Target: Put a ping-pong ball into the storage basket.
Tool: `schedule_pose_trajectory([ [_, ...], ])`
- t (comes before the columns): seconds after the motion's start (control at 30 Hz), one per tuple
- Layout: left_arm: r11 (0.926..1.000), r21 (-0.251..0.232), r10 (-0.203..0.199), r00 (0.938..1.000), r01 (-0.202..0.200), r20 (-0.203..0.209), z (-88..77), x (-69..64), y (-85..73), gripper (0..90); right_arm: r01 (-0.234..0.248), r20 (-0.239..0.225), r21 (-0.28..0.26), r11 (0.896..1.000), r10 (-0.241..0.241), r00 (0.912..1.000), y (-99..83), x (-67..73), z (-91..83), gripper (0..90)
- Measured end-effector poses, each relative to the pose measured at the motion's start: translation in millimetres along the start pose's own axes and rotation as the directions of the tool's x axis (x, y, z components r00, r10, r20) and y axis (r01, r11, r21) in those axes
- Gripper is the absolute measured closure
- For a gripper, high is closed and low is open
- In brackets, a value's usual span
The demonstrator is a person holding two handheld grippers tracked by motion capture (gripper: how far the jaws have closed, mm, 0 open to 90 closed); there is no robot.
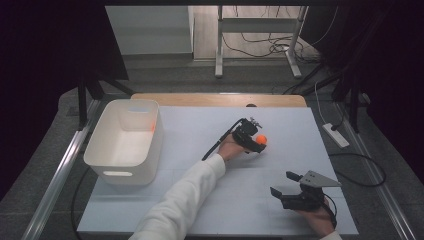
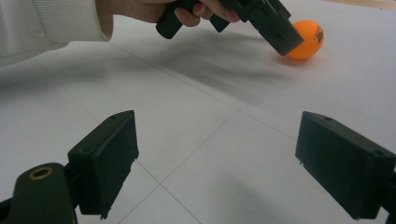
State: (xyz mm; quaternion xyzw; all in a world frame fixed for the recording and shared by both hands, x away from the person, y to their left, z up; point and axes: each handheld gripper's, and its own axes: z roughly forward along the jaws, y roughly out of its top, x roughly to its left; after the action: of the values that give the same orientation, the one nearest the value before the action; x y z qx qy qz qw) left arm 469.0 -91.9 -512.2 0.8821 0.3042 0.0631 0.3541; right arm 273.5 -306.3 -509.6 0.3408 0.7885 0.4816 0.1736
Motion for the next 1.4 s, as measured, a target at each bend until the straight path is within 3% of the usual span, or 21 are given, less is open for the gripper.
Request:
schedule_pose_trajectory([
  [0.5,1.0,-0.002,-0.001,1.0,0.001,-0.007,8.1,4.5,7.8,21.9,-0.003,0.001,-0.003,1.0,0.003,1.0,0.0,-0.5,-1.0,13.1],
  [0.63,0.9999,-0.011,-0.008,0.9999,0.008,0.009,11.8,4.7,10.7,24.4,-0.006,-0.001,-0.005,1.0,0.006,1.0,-0.2,-1.0,-1.1,13.1],
  [0.77,1.0,-0.003,-0.007,0.9998,0.007,0.021,16.2,4.9,13.0,30.5,-0.008,-0.001,-0.004,1.0,0.008,1.0,-0.4,-1.5,-1.0,13.1],
  [0.87,1.0,0.001,-0.004,0.9997,0.004,0.025,16.8,4.3,14.4,41.4,-0.007,0.002,-0.003,1.0,0.007,1.0,-0.4,-1.8,-1.4,13.1],
  [0.93,1.0,-0.001,-0.003,0.9996,0.003,0.027,16.1,4.3,14.8,50.0,-0.007,0.003,-0.003,1.0,0.007,1.0,-0.5,-1.8,-1.6,13.1],
  [1.4,0.9996,-0.029,0.005,0.9989,-0.004,0.047,-6.5,0.1,17.0,50.9,-0.014,0.01,0.001,1.0,0.014,0.9999,-1.2,-3.0,-1.2,13.2],
])
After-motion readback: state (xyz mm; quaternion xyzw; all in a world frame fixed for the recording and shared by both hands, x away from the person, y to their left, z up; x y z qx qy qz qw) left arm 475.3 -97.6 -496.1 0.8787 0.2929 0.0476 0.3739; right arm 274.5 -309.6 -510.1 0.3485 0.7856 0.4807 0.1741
